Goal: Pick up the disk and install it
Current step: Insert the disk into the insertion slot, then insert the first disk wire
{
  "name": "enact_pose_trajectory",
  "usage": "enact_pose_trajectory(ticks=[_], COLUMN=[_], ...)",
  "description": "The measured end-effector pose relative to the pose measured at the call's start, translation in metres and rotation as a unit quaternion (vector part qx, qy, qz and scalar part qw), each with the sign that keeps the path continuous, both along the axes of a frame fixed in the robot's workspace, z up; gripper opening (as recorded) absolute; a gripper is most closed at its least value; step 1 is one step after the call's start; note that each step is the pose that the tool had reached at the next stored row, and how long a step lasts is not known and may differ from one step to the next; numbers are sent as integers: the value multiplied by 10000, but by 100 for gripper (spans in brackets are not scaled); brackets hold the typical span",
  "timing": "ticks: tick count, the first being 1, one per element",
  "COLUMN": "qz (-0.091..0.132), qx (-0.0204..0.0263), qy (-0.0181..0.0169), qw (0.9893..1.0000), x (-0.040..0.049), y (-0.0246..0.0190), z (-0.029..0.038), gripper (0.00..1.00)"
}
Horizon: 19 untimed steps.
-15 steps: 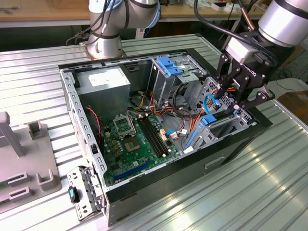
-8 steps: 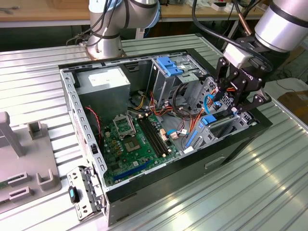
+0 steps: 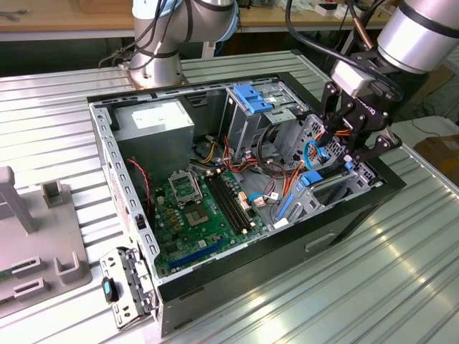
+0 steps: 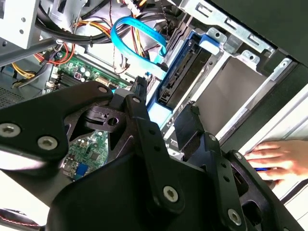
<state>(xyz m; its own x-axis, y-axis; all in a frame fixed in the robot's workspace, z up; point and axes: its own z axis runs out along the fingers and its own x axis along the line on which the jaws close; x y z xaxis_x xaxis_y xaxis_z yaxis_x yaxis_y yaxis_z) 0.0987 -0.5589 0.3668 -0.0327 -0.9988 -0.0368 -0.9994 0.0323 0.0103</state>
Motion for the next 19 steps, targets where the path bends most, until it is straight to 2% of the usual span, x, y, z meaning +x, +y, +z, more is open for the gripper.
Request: enact_pose_trajectory(ticks=[15,19], qz=[0,1], qx=[1,1], qy=[0,0], qw=[10000,10000], x=[11,97], y=[1,22], z=[-1,-8], gripper=[50,50])
